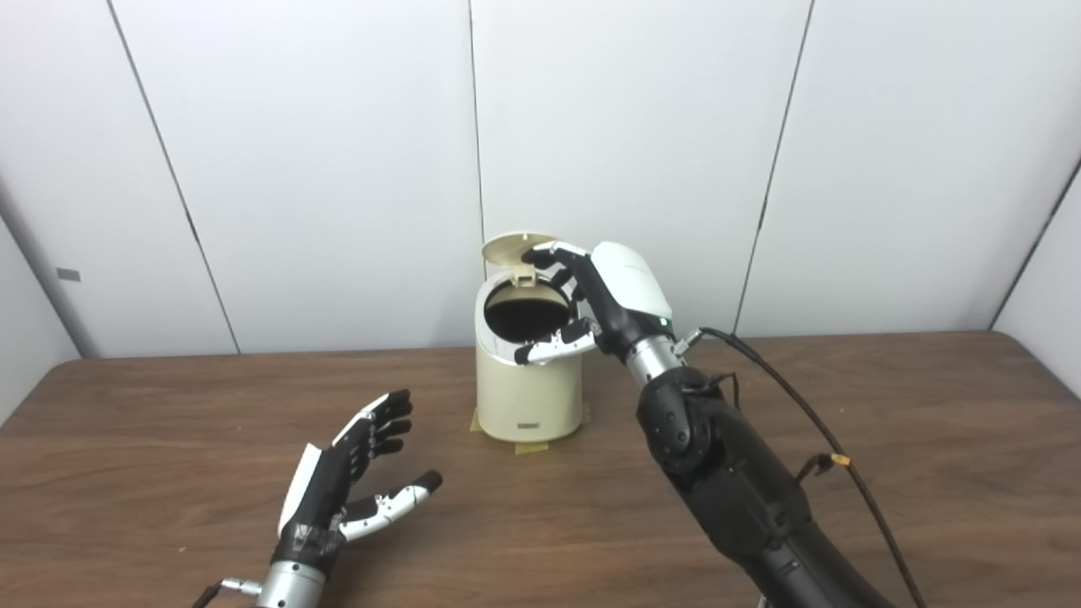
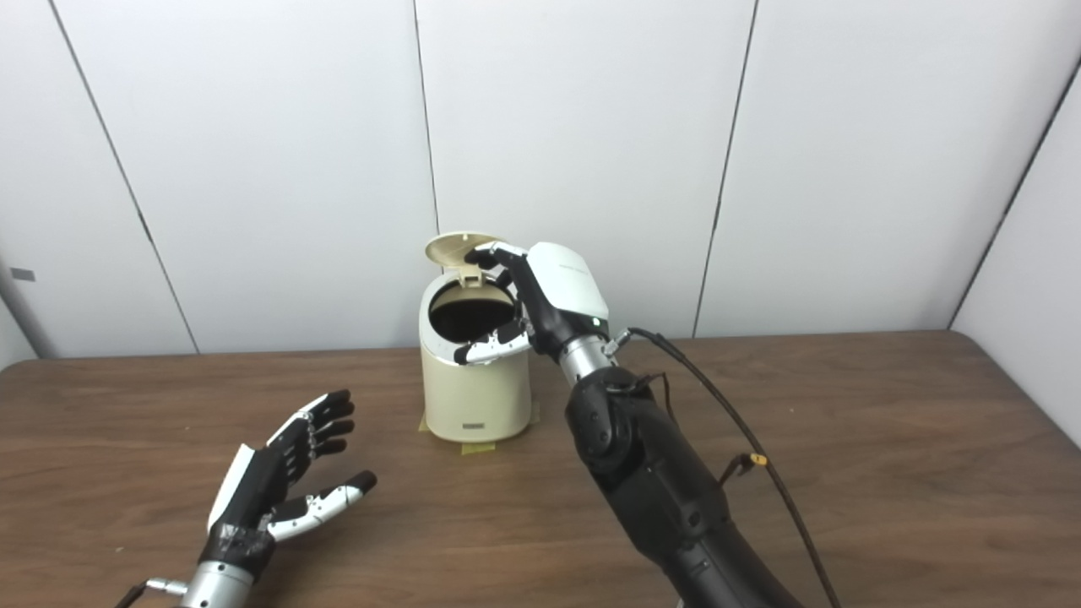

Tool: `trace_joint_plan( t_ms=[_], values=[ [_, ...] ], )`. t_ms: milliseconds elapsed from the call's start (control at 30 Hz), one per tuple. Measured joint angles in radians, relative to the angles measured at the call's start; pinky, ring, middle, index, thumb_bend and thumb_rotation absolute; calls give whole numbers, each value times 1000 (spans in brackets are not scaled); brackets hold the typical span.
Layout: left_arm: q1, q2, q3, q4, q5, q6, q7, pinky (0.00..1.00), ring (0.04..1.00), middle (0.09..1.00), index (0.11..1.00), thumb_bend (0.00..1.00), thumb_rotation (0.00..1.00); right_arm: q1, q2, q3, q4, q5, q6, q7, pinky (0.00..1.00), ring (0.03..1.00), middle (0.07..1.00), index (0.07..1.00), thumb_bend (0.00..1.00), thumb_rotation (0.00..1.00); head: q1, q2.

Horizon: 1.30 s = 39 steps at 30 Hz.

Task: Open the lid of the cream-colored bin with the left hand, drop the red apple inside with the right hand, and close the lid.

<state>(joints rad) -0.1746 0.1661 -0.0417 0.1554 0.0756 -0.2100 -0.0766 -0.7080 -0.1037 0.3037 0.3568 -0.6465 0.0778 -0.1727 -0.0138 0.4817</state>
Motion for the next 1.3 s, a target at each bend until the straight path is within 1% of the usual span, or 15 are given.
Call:
trace_joint_plan(
  t_ms=[100, 167, 267, 333, 433, 500, 567, 633, 700, 767, 833, 900, 1133, 1200, 1300],
  values=[
    [0, 0, 0, 0, 0, 0, 0, 800, 838, 867, 877, 655, 101, 48, 13, -27, -21, 34, -58, -39, 447, 556, 639, 662, 821, 150, 0, -2],
    [-1, 0, -1, 0, 0, 0, 0, 805, 838, 866, 875, 654, 103, 89, 30, -56, -47, 56, -102, -81, 410, 527, 626, 647, 803, 146, 0, -2],
    [-3, 0, -1, 2, 0, -1, 0, 819, 841, 868, 876, 647, 93, 139, 51, -128, -101, 84, -161, -165, 346, 469, 608, 632, 782, 123, 0, -2],
    [-3, 0, -1, 3, 0, -1, 0, 829, 837, 866, 874, 646, 90, 161, 53, -177, -140, 137, -206, -198, 336, 452, 595, 629, 738, 107, 0, -2],
    [-3, 0, -1, 4, 0, -1, 1, 826, 833, 865, 873, 645, 86, 196, 54, -262, -185, 293, -275, -192, 357, 455, 562, 641, 720, 141, 0, 0],
    [-5, 0, -1, 7, 0, -2, 1, 810, 831, 865, 872, 645, 83, 225, 53, -306, -190, 401, -303, -168, 363, 457, 573, 662, 717, 138, 0, 2],
    [-6, -1, -1, 9, 0, -3, 1, 790, 827, 863, 871, 645, 83, 268, 49, -325, -196, 485, -312, -127, 370, 475, 606, 673, 712, 157, 0, 2],
    [-7, -1, -1, 9, 0, -4, 1, 767, 822, 863, 873, 642, 76, 337, 27, -316, -220, 542, -310, -59, 413, 526, 652, 687, 723, 246, 6, 3],
    [-7, -1, -1, 9, 0, -4, 1, 759, 822, 865, 875, 643, 71, 408, -10, -286, -238, 587, -300, 39, 491, 605, 700, 706, 750, 291, 12, 5],
    [-6, -1, 0, 9, -1, -4, 1, 754, 821, 865, 877, 647, 82, 460, -40, -263, -254, 640, -281, 126, 527, 646, 733, 729, 773, 324, 18, 6],
    [-6, -1, 0, 8, -2, -4, 1, 742, 818, 865, 878, 651, 83, 491, -54, -253, -253, 673, -266, 184, 528, 672, 769, 753, 776, 338, 21, 8],
    [-6, -3, 1, 8, -3, -5, 1, 721, 814, 864, 877, 650, 88, 501, -55, -252, -248, 699, -264, 223, 563, 703, 810, 805, 800, 367, 21, 8],
    [-9, -11, 4, 7, -4, -27, 2, 698, 808, 863, 881, 674, 144, 501, -34, -271, -198, 742, -278, 274, 605, 742, 841, 860, 816, 379, 46, 12],
    [-8, -12, 7, 2, -4, -27, 3, 712, 812, 861, 883, 693, 185, 503, -27, -286, -179, 750, -286, 277, 612, 748, 840, 860, 826, 379, 48, 12],
    [-2, -16, 10, -18, -4, -21, 3, 729, 825, 872, 897, 742, 254, 503, -19, -311, -166, 757, -303, 277, 623, 751, 838, 860, 860, 437, 46, 11]
  ],
)
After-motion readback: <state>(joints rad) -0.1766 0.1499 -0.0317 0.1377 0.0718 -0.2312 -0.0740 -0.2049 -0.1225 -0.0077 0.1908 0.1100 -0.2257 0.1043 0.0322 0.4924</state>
